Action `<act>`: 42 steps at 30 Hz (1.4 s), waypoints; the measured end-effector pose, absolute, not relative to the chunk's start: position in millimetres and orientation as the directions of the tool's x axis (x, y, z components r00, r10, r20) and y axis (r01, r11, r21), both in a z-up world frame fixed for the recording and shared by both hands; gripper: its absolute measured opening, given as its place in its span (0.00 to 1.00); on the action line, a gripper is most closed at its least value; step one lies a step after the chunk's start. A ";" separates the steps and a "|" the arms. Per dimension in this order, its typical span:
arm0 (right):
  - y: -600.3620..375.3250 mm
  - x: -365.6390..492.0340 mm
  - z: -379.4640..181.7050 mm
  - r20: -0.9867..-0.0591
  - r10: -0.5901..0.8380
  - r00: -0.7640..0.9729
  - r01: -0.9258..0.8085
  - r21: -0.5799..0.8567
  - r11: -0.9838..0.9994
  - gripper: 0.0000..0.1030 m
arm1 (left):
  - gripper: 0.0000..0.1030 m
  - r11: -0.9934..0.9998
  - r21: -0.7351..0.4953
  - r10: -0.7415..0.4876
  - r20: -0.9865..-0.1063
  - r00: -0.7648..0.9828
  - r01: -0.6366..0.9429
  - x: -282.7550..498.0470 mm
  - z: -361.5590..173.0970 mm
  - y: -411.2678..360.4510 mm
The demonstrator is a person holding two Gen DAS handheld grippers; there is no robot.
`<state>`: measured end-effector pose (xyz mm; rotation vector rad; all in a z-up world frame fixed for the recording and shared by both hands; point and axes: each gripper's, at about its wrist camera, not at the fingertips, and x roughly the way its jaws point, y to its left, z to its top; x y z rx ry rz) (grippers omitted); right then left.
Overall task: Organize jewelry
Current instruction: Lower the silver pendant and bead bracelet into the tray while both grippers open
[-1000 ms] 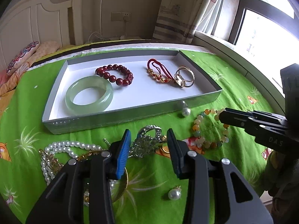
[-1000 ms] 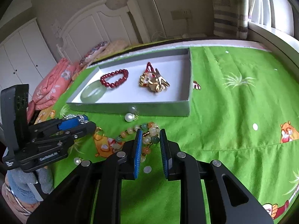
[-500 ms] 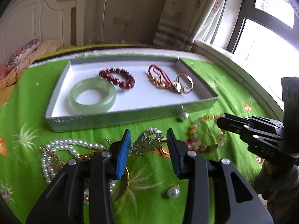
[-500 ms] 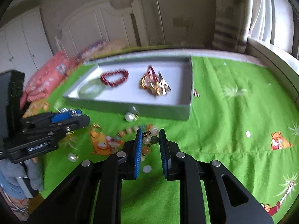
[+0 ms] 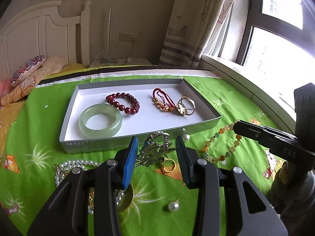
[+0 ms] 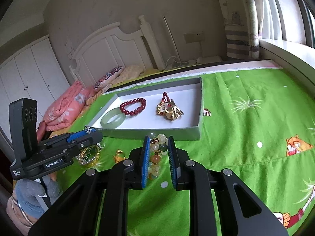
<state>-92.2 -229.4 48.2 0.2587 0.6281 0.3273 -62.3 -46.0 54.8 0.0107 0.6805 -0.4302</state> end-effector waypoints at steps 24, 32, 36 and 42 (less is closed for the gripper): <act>-237.4 -20.2 110.5 -0.488 0.305 0.818 -0.211 0.239 0.948 0.19 | 0.38 0.909 -0.066 -0.352 -0.649 0.674 0.411 0.4 78.0 -87.8; -235.6 31.2 97.3 -0.547 0.276 0.791 -0.177 0.227 0.958 0.19 | 0.38 0.918 -0.061 -0.323 -0.689 0.648 0.393 25.4 59.5 -101.5; -233.3 48.2 89.8 -0.570 0.274 0.775 -0.165 0.236 0.958 0.19 | 0.38 0.924 -0.059 -0.307 -0.703 0.641 0.378 34.9 51.7 -102.2; -220.7 67.6 79.6 -0.601 0.247 0.760 -0.159 0.197 0.967 0.20 | 0.38 0.937 -0.070 -0.286 -0.715 0.638 0.342 45.4 41.9 -100.4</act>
